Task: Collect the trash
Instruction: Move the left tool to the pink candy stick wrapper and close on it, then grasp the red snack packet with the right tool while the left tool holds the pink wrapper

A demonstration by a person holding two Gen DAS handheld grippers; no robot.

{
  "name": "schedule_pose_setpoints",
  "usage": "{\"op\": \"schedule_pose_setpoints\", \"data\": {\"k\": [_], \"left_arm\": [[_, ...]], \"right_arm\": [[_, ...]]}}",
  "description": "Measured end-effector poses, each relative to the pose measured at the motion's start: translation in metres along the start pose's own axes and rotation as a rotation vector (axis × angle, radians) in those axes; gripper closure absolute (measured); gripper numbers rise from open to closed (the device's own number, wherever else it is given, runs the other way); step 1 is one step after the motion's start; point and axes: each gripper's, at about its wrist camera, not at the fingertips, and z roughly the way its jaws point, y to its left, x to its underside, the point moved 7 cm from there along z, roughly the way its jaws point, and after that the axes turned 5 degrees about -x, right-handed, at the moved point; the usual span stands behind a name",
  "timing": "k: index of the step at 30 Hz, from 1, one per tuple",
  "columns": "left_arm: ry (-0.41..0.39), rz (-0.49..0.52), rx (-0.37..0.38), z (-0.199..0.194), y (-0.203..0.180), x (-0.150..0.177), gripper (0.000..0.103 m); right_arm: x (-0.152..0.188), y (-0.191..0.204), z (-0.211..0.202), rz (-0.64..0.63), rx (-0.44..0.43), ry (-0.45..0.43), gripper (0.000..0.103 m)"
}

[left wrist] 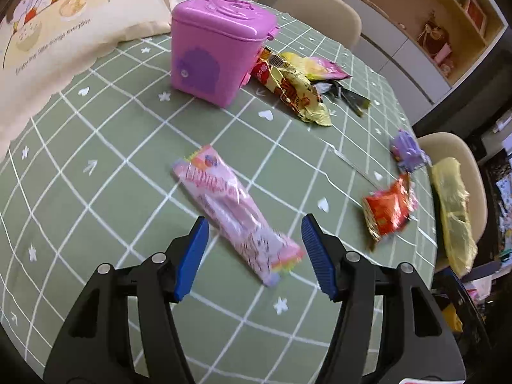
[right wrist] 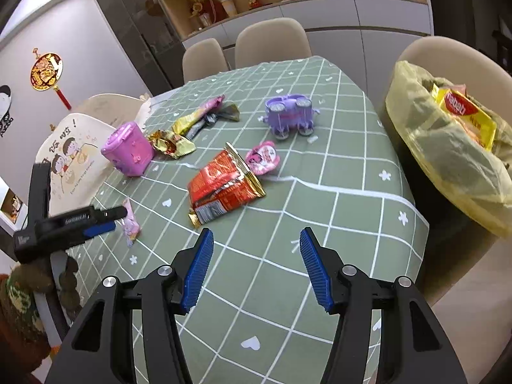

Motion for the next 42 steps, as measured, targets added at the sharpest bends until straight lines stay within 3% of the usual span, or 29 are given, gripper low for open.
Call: {"op": "schedule_pose_setpoints", "data": {"k": [6,8,14,16,20,27,36,42], "left_arm": [[0.012,0.010,-0.045,0.015,-0.003,-0.010,0.054],[0.018,0.014,-0.049,0.018,-0.004,-0.011,0.066],[0.024,0.085,-0.006,0.021,-0.016,-0.010,0.089],[0.024,0.118,0.033,0.017,-0.022,-0.007,0.091],[0.024,0.157,0.123,0.001,-0.036,-0.001,0.091],[0.046,0.195,0.208,-0.021,-0.048,0.010,0.090],[0.062,0.222,0.199,-0.020,-0.040,0.019,0.088],[0.069,0.192,0.195,-0.016,-0.034,0.016,0.087]], "right_arm": [[0.007,-0.009,0.007,0.025,0.020,0.017,0.050],[0.008,-0.010,0.010,0.030,0.022,0.025,0.050],[0.006,-0.007,0.028,0.033,0.015,0.048,0.050],[0.002,-0.002,0.036,0.035,0.004,0.052,0.050],[-0.010,0.010,0.050,0.026,-0.015,0.045,0.050],[-0.036,0.030,0.086,0.049,-0.005,0.042,0.050],[-0.055,0.041,0.120,-0.045,0.076,0.046,0.049],[-0.052,0.040,0.125,-0.037,0.058,0.071,0.044]]}}
